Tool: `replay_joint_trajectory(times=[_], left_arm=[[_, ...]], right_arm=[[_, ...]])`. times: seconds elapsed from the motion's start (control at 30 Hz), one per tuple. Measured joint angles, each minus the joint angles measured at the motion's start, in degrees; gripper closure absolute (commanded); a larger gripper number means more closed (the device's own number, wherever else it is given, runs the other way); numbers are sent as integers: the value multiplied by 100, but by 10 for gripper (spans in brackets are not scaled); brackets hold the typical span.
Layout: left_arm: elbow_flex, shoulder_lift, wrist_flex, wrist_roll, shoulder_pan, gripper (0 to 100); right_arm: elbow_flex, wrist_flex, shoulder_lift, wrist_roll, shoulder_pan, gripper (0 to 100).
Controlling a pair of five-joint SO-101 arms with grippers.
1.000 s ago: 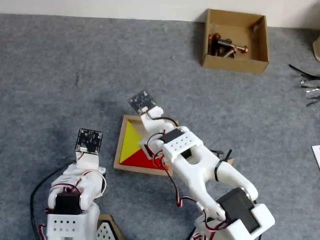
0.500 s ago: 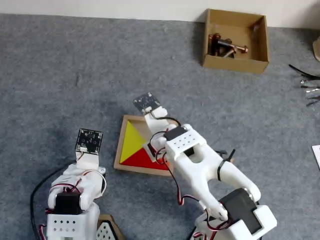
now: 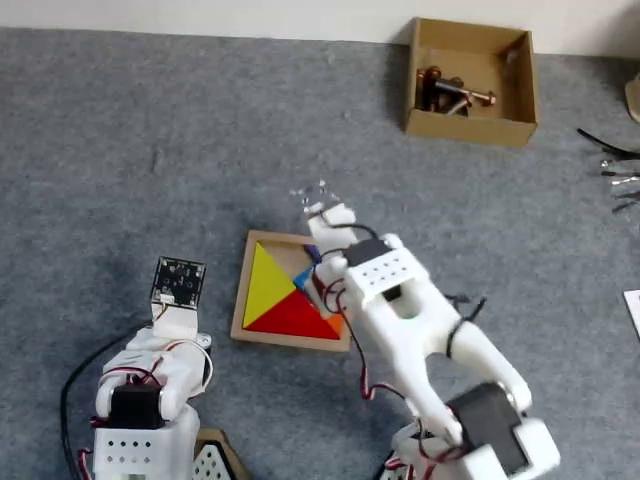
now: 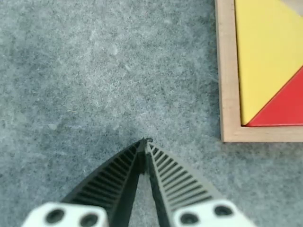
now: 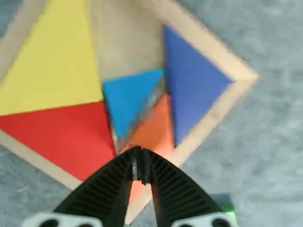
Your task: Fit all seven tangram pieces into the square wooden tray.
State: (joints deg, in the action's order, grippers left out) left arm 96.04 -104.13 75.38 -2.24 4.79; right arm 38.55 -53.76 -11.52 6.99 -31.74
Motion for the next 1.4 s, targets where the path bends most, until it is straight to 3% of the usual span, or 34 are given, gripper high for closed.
replay_joint_trajectory(times=[0.3,0.47,0.53,0.7,0.87,1.27,1.4], left_arm=[[0,0,0,0,0,995],[0,0,0,0,0,995],[0,0,0,0,0,995],[0,0,0,0,0,995],[0,0,0,0,0,995],[0,0,0,0,0,995],[0,0,0,0,0,995]], right_arm=[[-141,-668,-1116,70,88,992],[-114,-1064,-1116,1152,721,984],[35,-1301,-1116,1503,914,933],[387,-1802,-1160,2277,949,776],[695,-2075,-1204,3103,976,753],[1143,-2066,-1222,3631,985,749],[1486,-1389,-1222,3631,1152,749]])
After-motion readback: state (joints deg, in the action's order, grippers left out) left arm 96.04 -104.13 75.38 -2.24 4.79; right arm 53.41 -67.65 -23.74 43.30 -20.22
